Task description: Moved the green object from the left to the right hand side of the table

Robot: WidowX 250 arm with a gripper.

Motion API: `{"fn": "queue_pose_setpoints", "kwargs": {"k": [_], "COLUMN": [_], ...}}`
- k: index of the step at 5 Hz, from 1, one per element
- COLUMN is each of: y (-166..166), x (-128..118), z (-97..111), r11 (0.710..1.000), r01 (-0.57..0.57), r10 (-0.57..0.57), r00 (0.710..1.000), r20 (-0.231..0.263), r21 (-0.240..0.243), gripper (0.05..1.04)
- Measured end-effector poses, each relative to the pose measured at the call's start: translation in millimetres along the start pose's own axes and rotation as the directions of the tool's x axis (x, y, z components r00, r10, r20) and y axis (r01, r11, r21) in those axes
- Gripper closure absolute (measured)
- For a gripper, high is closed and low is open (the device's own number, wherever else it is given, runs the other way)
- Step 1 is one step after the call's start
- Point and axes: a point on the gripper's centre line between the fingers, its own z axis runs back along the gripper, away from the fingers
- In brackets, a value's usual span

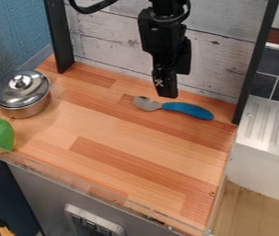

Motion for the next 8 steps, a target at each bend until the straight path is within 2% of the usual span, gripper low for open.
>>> {"fn": "queue_pose_setpoints", "kwargs": {"k": [1,2,3,4,5,6,7,8], "y": [4.3,6.8,16.2,33.6,50.1,65.1,73.5,77.1], "x": [0.4,13.9,35.4,51.1,67.3,90.5,113.7,143.0], "z": [-11.2,-10.0,2.8,17.4,33.9,44.6,41.5,36.0], "r11": [0.999,0.985,0.940,0.880,0.817,0.733,0.630,0.510], "r01": [-0.012,-0.161,-0.333,-0.474,-0.574,-0.671,-0.761,-0.839], "r10": [0.012,0.164,0.338,0.475,0.570,0.669,0.766,0.851], "r00": [1.000,0.985,0.937,0.876,0.819,0.741,0.642,0.524], "r20": [-0.003,-0.059,-0.085,-0.086,-0.065,-0.057,-0.040,-0.030], "r21": [0.035,0.059,0.074,0.032,-0.059,-0.113,-0.153,-0.188], "gripper": [0.083,0.083,0.083,0.083,0.083,0.083,0.083,0.083]}}
